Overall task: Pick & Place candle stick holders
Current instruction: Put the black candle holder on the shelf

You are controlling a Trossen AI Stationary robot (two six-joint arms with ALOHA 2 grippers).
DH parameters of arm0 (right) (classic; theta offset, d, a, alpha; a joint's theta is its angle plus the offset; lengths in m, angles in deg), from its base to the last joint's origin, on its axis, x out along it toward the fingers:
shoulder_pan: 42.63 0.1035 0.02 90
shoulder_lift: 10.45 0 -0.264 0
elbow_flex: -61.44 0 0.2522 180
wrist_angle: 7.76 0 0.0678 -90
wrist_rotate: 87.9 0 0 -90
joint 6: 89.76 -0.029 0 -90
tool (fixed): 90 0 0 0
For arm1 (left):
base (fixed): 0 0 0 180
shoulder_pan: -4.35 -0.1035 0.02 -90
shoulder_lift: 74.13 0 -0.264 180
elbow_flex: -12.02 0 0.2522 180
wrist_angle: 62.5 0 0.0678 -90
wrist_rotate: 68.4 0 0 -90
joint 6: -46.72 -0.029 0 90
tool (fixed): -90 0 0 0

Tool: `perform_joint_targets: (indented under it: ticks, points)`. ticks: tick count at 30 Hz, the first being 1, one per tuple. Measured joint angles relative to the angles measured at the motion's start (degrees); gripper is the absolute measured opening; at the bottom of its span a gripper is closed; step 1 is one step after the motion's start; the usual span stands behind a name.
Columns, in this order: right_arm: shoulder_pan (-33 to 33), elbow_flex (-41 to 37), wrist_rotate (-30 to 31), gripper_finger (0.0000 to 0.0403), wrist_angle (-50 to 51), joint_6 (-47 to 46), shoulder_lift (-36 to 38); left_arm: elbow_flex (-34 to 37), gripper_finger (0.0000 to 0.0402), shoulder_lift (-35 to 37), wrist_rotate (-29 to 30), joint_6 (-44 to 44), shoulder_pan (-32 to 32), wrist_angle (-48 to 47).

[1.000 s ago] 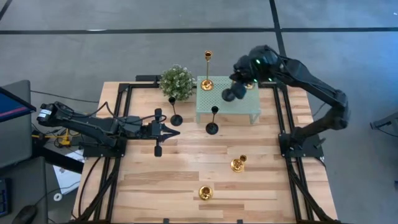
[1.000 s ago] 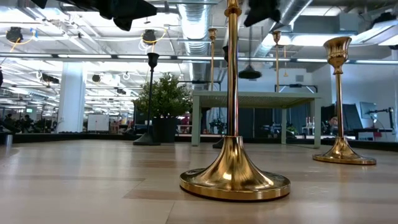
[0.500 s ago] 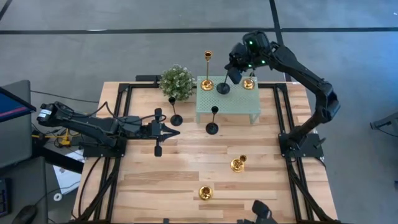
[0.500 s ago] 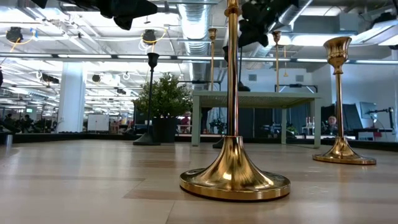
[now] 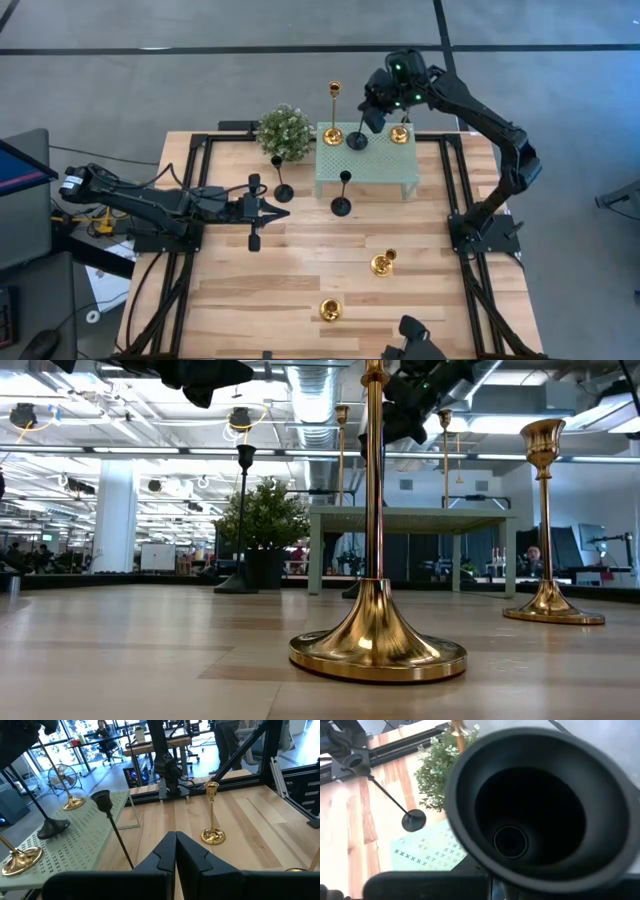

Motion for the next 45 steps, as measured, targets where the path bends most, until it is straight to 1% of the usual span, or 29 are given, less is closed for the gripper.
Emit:
perform_joint_targets:
  ticks: [6,15,19,24,29,35,41,45]
  points:
    - [0.13,0.00,-0.02,0.0000,-0.02,-0.02,0.04,-0.01,0.0010,0.00,0.00,0.01,-0.01,-0.02]
    - [2.39,0.00,0.18,0.0000,-1.33,-0.04,0.02,0.01,0.0010,0.00,0.00,0.00,0.00,-0.01]
    - [2.58,0.00,1.84,0.0000,-1.49,-0.04,0.02,0.00,0.0010,0.00,0.00,0.02,0.02,0.00]
    - [2.58,0.00,2.23,0.0000,-1.49,-0.07,0.02,-0.01,0.0010,0.00,0.00,0.00,0.02,-0.01]
    - [2.50,0.00,6.47,0.0000,-0.98,-0.04,0.02,0.00,0.0010,0.00,0.00,0.00,0.02,0.00]
    - [1.38,0.00,7.01,0.0000,0.16,-0.14,0.00,0.00,0.0010,0.00,0.00,0.01,-0.01,-0.01]
    - [1.23,0.00,12.06,0.0000,0.20,-0.93,0.00,0.02,0.0010,0.00,0.00,0.00,0.00,0.00]
    - [0.90,0.00,12.28,0.0000,0.22,-1.56,0.00,0.02,0.0010,0.00,0.00,0.00,0.00,0.01]
